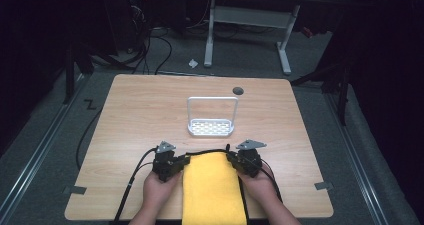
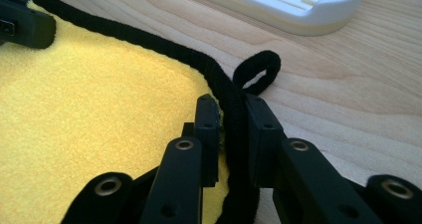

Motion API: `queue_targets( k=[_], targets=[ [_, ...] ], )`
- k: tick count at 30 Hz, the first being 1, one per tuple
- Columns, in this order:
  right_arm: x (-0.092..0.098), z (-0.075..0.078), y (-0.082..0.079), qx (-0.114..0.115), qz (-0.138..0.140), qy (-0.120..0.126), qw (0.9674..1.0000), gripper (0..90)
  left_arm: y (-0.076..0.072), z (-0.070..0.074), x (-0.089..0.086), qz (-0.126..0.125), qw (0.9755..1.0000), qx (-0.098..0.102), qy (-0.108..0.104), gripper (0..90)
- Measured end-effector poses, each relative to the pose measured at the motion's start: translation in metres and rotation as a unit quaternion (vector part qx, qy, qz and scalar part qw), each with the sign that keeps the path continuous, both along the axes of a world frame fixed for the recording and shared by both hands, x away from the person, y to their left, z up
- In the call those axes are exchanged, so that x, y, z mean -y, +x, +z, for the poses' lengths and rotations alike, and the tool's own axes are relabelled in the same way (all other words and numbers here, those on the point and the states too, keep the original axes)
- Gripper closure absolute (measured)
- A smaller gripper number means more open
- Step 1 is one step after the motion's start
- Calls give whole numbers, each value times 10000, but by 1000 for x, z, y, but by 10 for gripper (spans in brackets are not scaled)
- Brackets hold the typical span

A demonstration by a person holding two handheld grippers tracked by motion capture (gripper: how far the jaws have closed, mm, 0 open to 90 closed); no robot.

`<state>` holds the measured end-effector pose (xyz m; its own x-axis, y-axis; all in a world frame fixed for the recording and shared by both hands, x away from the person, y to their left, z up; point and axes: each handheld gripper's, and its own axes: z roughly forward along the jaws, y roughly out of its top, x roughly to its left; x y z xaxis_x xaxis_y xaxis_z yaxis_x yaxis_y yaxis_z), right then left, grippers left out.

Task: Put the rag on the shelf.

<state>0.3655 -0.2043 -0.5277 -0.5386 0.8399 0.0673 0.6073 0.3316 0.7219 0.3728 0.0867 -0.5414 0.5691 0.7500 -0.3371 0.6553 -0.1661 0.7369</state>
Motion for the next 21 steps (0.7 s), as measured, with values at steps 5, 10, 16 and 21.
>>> queue_targets(
  k=[5,10,16,21],
  targets=[
    [1,4,-6,85,-17,79,9999,791,1,0,-2,-4,9999,-82,-88,815],
    [3,9,-13,285,46,136,9995,794,-5,3,-3,-67,9997,214,-113,835],
    [1,17,-19,517,82,111,9986,793,-13,7,-5,-49,9980,579,-255,842],
    [3,26,-23,748,71,260,9968,792,-16,16,-9,14,9964,697,-478,843]
  ],
)
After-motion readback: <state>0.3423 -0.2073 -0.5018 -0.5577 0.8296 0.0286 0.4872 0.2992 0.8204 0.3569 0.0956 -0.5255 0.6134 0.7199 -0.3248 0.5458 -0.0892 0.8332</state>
